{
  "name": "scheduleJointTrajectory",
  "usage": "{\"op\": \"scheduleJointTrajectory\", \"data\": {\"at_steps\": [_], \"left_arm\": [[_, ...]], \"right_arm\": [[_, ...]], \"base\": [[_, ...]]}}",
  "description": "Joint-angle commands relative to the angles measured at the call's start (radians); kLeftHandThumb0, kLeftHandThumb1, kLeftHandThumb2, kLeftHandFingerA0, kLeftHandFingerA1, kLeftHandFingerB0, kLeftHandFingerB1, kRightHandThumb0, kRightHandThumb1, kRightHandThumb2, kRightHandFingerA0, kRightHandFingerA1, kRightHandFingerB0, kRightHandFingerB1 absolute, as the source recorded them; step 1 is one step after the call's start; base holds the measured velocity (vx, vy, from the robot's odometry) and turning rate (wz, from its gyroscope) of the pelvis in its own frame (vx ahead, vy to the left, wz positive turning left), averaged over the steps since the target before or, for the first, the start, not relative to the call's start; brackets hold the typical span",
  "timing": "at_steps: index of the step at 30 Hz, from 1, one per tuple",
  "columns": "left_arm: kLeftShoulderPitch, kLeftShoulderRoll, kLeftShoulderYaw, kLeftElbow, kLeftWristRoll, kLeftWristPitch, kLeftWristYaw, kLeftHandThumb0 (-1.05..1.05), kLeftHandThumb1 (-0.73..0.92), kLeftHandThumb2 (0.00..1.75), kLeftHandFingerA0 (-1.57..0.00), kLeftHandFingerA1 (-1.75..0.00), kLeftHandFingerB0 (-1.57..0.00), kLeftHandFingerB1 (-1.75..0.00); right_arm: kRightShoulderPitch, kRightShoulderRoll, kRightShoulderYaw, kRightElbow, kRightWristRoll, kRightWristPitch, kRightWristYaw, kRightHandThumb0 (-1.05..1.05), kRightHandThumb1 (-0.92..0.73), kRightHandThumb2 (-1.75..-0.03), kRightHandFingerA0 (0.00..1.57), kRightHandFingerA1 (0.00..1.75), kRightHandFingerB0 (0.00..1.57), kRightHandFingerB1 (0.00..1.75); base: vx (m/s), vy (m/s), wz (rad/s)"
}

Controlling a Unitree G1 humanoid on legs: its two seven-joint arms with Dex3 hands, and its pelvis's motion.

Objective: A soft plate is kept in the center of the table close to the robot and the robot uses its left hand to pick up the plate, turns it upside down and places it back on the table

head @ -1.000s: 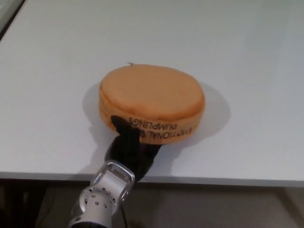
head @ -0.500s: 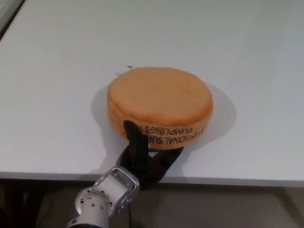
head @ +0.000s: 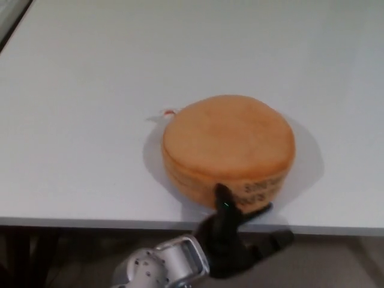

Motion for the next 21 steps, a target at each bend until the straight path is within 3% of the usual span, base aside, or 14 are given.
{"op": "scheduleJointTrajectory", "data": {"at_steps": [1,2,3,4,7,9,11,12,15,17,18,19,20,21], "left_arm": [[0.051,-0.034,-0.153,0.040,0.134,0.097,-0.099,-1.03,0.83,1.19,0.00,-0.19,0.00,0.00],[0.038,-0.031,-0.179,0.040,0.146,0.101,-0.108,-1.05,0.85,1.19,0.00,-0.20,0.00,0.00],[0.022,-0.025,-0.205,0.041,0.159,0.109,-0.121,-1.05,0.85,1.19,0.00,-0.20,0.00,0.00],[0.018,-0.032,-0.204,0.044,0.157,0.107,-0.119,-1.05,0.86,1.15,0.00,-0.18,0.00,0.00],[0.004,-0.050,-0.165,0.041,0.117,0.140,-0.124,-1.05,0.92,0.86,0.00,-0.39,0.00,0.00],[-0.006,-0.046,-0.164,0.027,0.129,0.142,-0.135,-1.05,0.80,1.17,-0.02,-0.39,0.00,0.00],[-0.014,-0.045,-0.158,0.022,0.137,0.146,-0.134,-1.05,0.92,0.88,-0.01,-0.49,0.00,0.00],[-0.022,-0.040,-0.154,0.015,0.142,0.150,-0.136,-1.05,0.92,0.89,0.00,-0.42,0.00,0.00],[-0.045,-0.024,-0.152,0.013,0.158,0.161,-0.164,-1.05,0.82,1.21,-0.03,-0.34,0.00,0.00],[-0.053,-0.019,-0.153,0.010,0.169,0.165,-0.170,-1.05,0.92,0.90,0.00,-0.39,0.00,0.00],[-0.052,-0.020,-0.137,0.006,0.166,0.176,-0.156,-1.05,0.81,1.16,0.00,-0.25,0.00,0.00],[-0.049,-0.023,-0.120,0.002,0.163,0.186,-0.140,-1.05,0.81,1.16,0.00,-0.25,0.00,0.00],[-0.051,-0.022,-0.115,0.003,0.167,0.188,-0.146,-1.05,0.81,1.16,0.00,-0.23,0.00,0.00],[-0.051,-0.020,-0.112,0.002,0.173,0.190,-0.150,-1.05,0.83,1.18,0.00,-0.19,0.00,0.00]], "right_arm": [[0.008,-0.012,0.001,-0.007,0.003,0.014,-0.006,-0.61,-0.69,-1.04,0.50,0.59,0.34,0.50],[0.010,-0.012,0.001,-0.011,0.006,0.016,-0.005,-0.62,-0.86,-0.66,0.57,0.45,0.42,0.33],[0.011,-0.011,0.002,-0.014,0.008,0.016,-0.004,-0.62,-0.86,-0.66,0.57,0.45,0.42,0.33],[0.011,-0.014,0.001,-0.015,0.009,0.016,-0.002,-0.63,-0.70,-1.05,0.49,0.59,0.33,0.50],[0.000,-0.021,0.000,-0.002,0.014,0.017,0.005,-0.62,-0.70,-1.04,0.49,0.58,0.33,0.50],[-0.007,-0.023,0.000,0.012,0.037,0.014,0.027,-0.59,-0.86,-0.67,0.59,0.43,0.39,0.33],[-0.011,-0.024,-0.001,0.019,0.039,0.013,0.030,-0.61,-0.87,-0.67,0.59,0.42,0.38,0.32],[-0.012,-0.024,-0.002,0.020,0.036,0.015,0.028,-0.64,-0.70,-1.04,0.50,0.57,0.31,0.50],[-0.009,-0.022,-0.003,0.014,0.038,0.019,0.029,-0.60,-0.87,-0.67,0.57,0.44,0.40,0.33],[-0.009,-0.023,-0.003,0.013,0.039,0.016,0.031,-0.61,-0.87,-0.67,0.55,0.44,0.39,0.33],[-0.009,-0.022,-0.003,0.013,0.036,0.017,0.028,-0.62,-0.71,-1.05,0.48,0.59,0.33,0.50],[-0.006,-0.020,-0.004,0.010,0.031,0.016,0.021,-0.62,-0.71,-1.05,0.48,0.59,0.33,0.50],[-0.008,-0.019,-0.004,0.010,0.029,0.014,0.018,-0.63,-0.86,-0.67,0.56,0.45,0.41,0.33],[-0.005,-0.019,-0.003,0.005,0.033,0.018,0.020,-0.64,-0.70,-1.04,0.48,0.59,0.33,0.50]], "base": [[0.00,0.000,0.00],[0.00,0.000,0.00],[0.00,0.000,0.00],[0.00,0.000,0.00],[0.00,0.000,0.00],[0.00,0.000,0.00],[0.00,0.000,0.00],[0.00,0.000,0.00],[0.00,0.000,0.00],[0.00,0.000,0.00],[0.00,0.000,0.00],[0.00,0.000,0.00],[0.00,0.000,0.00],[0.00,0.000,0.00]]}}
